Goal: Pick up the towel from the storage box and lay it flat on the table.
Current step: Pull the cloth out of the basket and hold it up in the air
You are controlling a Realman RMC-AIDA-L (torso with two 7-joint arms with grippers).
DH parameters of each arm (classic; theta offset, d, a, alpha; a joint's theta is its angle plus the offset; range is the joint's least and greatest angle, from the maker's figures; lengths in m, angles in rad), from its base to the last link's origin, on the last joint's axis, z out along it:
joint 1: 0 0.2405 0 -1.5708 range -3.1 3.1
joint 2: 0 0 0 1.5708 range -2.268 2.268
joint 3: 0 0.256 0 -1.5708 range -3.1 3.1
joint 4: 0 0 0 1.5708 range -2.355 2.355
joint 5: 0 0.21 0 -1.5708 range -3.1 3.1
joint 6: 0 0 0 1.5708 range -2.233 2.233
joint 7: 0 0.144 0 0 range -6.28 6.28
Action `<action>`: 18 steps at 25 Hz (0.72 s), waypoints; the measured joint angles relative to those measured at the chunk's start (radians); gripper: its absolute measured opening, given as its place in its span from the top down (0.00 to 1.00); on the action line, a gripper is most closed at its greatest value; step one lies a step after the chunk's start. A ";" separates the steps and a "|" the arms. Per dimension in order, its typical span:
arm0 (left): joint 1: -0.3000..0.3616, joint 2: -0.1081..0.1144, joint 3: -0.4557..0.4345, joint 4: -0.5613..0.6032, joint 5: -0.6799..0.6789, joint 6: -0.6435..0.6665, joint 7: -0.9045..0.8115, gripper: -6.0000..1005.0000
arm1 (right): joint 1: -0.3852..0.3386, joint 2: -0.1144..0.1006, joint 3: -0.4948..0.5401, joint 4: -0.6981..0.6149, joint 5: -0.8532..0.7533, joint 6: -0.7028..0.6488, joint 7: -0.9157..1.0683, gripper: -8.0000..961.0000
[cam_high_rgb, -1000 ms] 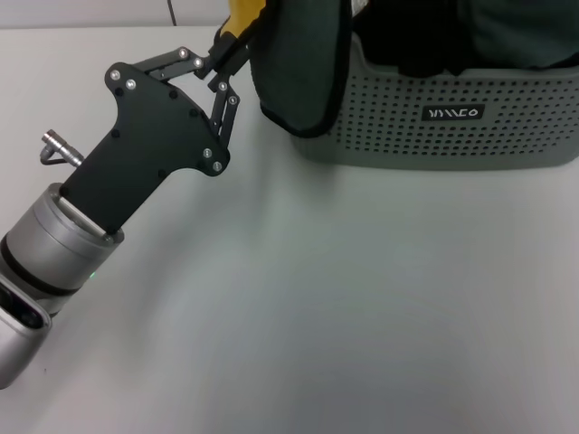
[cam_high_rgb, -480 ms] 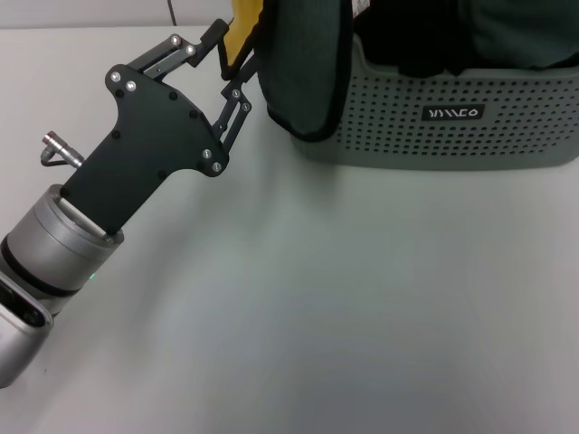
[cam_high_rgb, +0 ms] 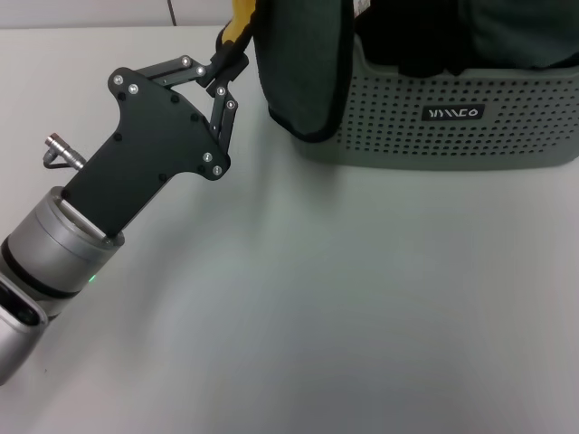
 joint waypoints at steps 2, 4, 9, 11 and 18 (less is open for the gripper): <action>0.002 0.001 0.000 0.002 0.000 0.000 -0.018 0.97 | -0.002 -0.001 0.000 0.000 0.000 0.000 0.000 0.98; 0.002 0.002 -0.001 0.002 -0.002 0.003 -0.036 0.97 | -0.003 -0.001 0.000 0.001 0.000 -0.003 0.000 0.98; 0.010 0.011 -0.007 0.003 -0.005 0.063 -0.137 0.98 | -0.034 -0.005 0.001 -0.014 0.000 -0.047 0.029 0.98; 0.018 0.023 -0.010 0.004 -0.005 0.132 -0.203 0.98 | -0.059 -0.007 0.003 -0.046 0.004 -0.082 0.064 0.98; 0.125 0.145 -0.063 0.201 0.001 0.256 -0.520 0.98 | -0.196 -0.010 0.003 -0.281 0.140 -0.220 0.212 0.98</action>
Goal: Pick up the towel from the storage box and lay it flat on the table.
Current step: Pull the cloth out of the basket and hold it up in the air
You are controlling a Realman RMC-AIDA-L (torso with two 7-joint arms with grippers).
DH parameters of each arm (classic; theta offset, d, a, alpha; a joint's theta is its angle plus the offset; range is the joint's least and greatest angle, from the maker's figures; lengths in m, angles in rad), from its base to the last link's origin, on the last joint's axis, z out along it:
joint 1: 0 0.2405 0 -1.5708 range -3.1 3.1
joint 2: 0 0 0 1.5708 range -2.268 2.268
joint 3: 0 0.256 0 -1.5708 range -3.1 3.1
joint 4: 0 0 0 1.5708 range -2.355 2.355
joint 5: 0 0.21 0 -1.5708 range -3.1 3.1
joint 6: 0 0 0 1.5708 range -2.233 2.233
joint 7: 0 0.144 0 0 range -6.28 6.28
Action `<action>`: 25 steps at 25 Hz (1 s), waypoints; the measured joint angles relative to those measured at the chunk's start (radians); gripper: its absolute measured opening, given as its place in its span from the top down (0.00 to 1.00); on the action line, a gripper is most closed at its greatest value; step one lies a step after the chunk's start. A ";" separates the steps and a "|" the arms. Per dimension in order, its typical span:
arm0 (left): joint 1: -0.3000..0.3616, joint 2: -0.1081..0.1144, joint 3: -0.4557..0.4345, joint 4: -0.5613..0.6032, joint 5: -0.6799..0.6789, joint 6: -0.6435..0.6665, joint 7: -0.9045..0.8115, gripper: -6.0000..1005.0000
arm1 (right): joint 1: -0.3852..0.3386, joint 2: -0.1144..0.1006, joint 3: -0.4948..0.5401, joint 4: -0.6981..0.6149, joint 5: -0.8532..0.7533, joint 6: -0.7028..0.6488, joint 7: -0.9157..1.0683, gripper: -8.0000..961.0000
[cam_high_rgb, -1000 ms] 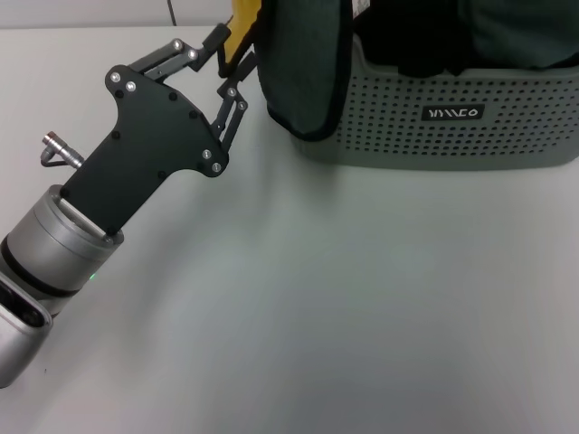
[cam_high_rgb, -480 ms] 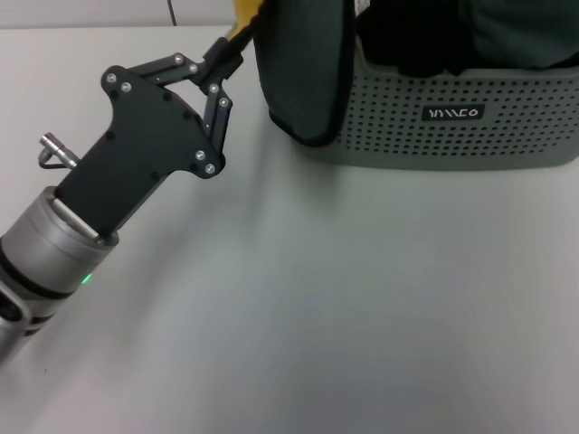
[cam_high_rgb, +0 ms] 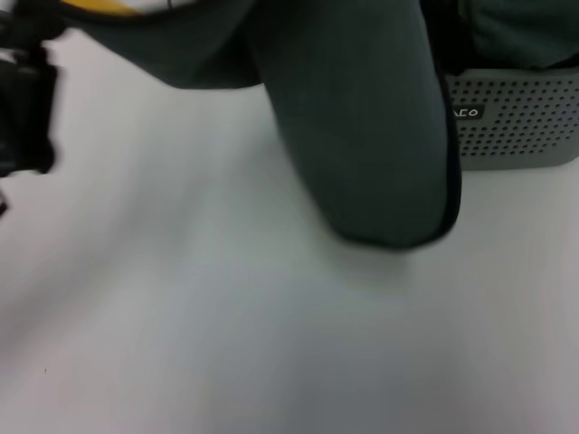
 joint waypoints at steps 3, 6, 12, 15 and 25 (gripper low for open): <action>0.028 0.056 -0.007 0.090 0.015 0.005 -0.103 0.98 | -0.065 -0.011 0.001 -0.106 0.096 -0.024 0.058 0.98; 0.051 0.099 -0.057 0.166 0.055 0.007 -0.248 0.98 | -0.130 -0.023 0.034 -0.187 0.175 -0.039 0.099 0.98; 0.061 0.096 -0.329 0.294 0.299 0.009 -0.526 0.98 | -0.245 -0.015 0.170 -0.228 0.206 -0.098 0.113 0.98; 0.028 0.063 -0.455 0.308 0.455 0.006 -0.623 0.98 | -0.285 0.034 0.161 -0.095 0.113 -0.180 0.032 0.98; -0.053 0.004 -0.633 0.280 0.724 0.000 -0.728 0.98 | -0.336 0.090 0.158 -0.012 0.041 -0.262 -0.081 0.98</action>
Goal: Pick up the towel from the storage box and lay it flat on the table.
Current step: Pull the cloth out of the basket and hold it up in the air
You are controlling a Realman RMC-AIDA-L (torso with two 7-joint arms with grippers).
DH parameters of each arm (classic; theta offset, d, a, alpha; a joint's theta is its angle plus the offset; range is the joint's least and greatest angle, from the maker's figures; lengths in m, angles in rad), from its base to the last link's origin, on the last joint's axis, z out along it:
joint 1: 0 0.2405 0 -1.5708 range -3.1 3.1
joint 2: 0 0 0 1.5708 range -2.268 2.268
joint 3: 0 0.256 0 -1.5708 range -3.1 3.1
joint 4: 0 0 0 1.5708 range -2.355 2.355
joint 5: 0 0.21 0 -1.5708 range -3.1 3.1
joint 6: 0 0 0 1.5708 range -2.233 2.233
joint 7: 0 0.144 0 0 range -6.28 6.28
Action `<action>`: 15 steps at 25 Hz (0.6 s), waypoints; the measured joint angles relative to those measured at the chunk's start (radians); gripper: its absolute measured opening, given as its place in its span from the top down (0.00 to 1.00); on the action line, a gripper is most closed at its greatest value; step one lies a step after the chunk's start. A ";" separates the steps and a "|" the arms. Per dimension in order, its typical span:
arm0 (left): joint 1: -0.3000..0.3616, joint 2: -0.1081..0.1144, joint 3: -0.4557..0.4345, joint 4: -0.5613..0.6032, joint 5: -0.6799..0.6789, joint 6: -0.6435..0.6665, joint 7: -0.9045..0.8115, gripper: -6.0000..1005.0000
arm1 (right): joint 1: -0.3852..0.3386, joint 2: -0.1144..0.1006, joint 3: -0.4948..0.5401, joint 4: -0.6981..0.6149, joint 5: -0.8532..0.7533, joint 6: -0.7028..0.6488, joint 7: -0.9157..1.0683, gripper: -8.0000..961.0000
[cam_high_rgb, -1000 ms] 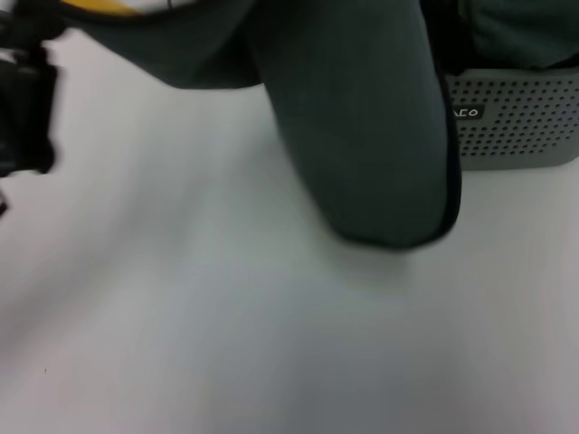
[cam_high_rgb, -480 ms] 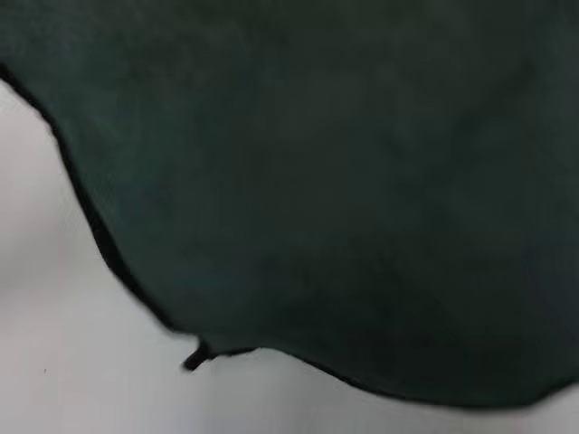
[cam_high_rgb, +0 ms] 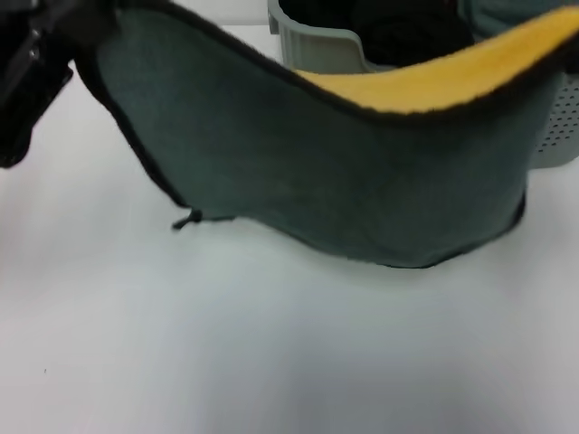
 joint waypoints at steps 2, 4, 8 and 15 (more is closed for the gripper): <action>0.014 0.004 0.004 0.003 0.016 0.004 -0.014 0.98 | -0.030 0.007 -0.005 -0.010 0.009 -0.020 0.000 0.98; 0.036 0.010 0.008 0.018 0.033 0.008 -0.034 0.98 | -0.073 0.011 -0.013 -0.016 0.036 -0.048 0.000 0.98; 0.097 0.025 0.031 0.101 0.042 0.014 -0.097 0.98 | -0.148 0.013 -0.023 -0.023 0.126 -0.089 0.006 0.98; 0.163 0.021 0.014 0.228 0.124 0.006 -0.194 0.98 | -0.197 0.012 -0.082 0.079 0.104 -0.080 -0.054 0.98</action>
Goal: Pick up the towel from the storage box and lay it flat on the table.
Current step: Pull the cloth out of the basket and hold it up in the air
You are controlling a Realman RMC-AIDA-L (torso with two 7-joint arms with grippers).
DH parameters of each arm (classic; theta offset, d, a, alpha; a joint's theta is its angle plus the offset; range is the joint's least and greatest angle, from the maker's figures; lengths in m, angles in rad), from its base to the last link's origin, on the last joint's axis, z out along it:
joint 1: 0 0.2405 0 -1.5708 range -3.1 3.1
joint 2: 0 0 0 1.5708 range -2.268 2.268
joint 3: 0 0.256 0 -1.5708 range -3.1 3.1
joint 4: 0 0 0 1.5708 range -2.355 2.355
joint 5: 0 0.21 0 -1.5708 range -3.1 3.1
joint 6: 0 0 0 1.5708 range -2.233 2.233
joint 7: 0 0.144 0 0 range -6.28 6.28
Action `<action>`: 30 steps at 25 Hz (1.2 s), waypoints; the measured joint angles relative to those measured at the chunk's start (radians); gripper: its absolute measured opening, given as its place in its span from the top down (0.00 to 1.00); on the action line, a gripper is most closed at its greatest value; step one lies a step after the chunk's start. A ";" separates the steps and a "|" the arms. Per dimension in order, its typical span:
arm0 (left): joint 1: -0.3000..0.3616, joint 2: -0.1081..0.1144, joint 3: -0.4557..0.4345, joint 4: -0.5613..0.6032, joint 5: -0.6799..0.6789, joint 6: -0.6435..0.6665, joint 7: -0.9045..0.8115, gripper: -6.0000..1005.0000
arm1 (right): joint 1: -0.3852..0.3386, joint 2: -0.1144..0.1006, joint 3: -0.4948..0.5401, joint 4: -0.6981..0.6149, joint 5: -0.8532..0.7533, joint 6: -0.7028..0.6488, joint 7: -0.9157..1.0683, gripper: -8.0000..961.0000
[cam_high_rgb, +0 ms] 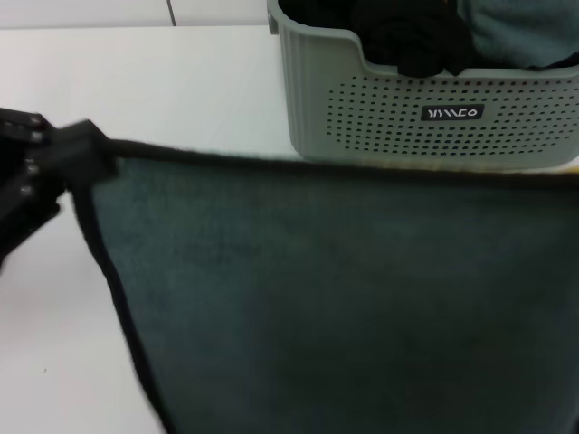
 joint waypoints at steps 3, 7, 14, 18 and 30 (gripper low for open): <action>-0.061 -0.016 -0.116 -0.106 0.161 -0.044 0.018 0.98 | 0.039 -0.004 -0.110 0.241 -0.116 0.068 -0.138 0.98; -0.141 -0.026 -0.270 -0.208 0.399 -0.186 0.052 0.98 | 0.136 -0.010 -0.133 0.495 -0.231 0.180 -0.282 0.98; -0.196 -0.037 -0.297 -0.223 0.533 -0.400 0.040 0.98 | 0.209 -0.019 -0.135 0.562 -0.374 0.405 -0.369 0.98; -0.218 -0.057 -0.293 -0.227 0.583 -0.530 0.035 0.98 | 0.255 -0.021 -0.139 0.593 -0.459 0.506 -0.389 0.98; -0.223 -0.130 -0.292 -0.229 0.619 -0.698 0.132 0.98 | 0.364 -0.003 -0.299 0.723 -0.554 0.795 -0.408 0.98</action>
